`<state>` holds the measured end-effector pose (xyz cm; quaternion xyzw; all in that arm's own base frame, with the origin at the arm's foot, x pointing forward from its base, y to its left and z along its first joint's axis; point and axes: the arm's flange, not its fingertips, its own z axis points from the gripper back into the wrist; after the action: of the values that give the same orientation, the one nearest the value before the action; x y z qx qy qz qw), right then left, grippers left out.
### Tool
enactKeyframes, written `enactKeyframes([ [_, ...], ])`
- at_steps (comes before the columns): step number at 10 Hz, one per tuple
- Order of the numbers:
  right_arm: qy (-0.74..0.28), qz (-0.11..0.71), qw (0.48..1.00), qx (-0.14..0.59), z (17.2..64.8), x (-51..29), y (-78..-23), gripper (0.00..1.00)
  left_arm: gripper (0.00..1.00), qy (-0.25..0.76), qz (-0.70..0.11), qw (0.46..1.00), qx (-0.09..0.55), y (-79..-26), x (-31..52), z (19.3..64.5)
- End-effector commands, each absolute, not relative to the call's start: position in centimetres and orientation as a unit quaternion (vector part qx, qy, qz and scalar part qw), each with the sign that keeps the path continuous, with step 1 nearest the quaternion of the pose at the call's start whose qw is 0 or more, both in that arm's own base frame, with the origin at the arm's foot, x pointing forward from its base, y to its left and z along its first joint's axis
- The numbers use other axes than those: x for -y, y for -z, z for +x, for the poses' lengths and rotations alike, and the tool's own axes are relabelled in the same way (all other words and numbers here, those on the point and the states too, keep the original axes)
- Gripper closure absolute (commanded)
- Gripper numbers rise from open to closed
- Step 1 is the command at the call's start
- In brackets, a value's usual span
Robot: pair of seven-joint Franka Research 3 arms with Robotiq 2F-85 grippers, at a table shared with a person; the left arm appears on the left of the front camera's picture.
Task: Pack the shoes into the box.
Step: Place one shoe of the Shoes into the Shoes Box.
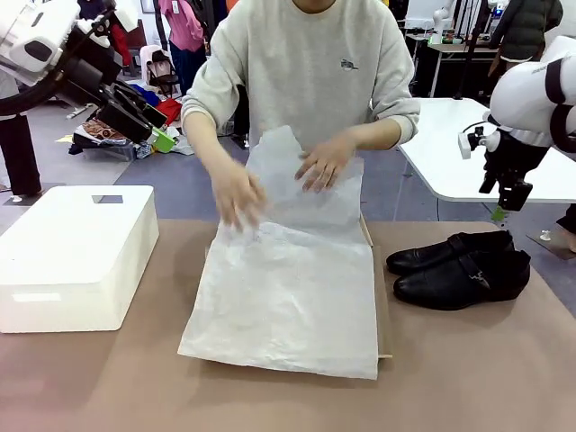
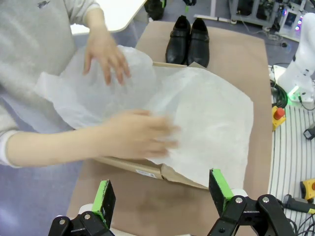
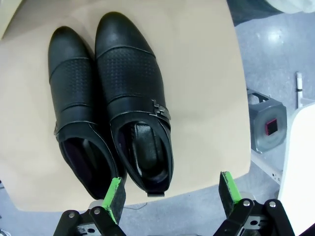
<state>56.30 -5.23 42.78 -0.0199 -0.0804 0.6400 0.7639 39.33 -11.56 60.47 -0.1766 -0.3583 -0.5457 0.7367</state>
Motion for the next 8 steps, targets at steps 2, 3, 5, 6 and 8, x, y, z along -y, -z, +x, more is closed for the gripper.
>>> enactKeyframes([
  [2, -0.65, 0.016, 0.754, 0.088, 56.8, 6.0, -40.5, 0.0, 0.0, 0.546, -0.185, 0.732, 0.363, -60.6, 11.5, 39.4],
  [3, -0.65, 0.023, 0.755, 0.082, 57.1, 6.0, -39.8, 0.0, 0.0, 0.546, -0.185, 0.732, 0.363, -60.6, 11.5, 39.4],
  [5, -0.649, 0.03, 0.757, 0.074, 57.4, 5.8, -38.7, 0.0, 0.0, 0.546, -0.185, 0.732, 0.363, -60.6, 11.5, 39.4],
  [6, -0.649, 0.03, 0.757, 0.069, 57.7, 5.9, -38.2, 0.0, 0.0, 0.546, -0.185, 0.732, 0.363, -60.6, 11.5, 39.4],
  [8, -0.646, 0.032, 0.76, 0.065, 58.4, 6.1, -37.8, 0.0, 0.0, 0.546, -0.185, 0.732, 0.363, -60.6, 11.5, 39.4],
])
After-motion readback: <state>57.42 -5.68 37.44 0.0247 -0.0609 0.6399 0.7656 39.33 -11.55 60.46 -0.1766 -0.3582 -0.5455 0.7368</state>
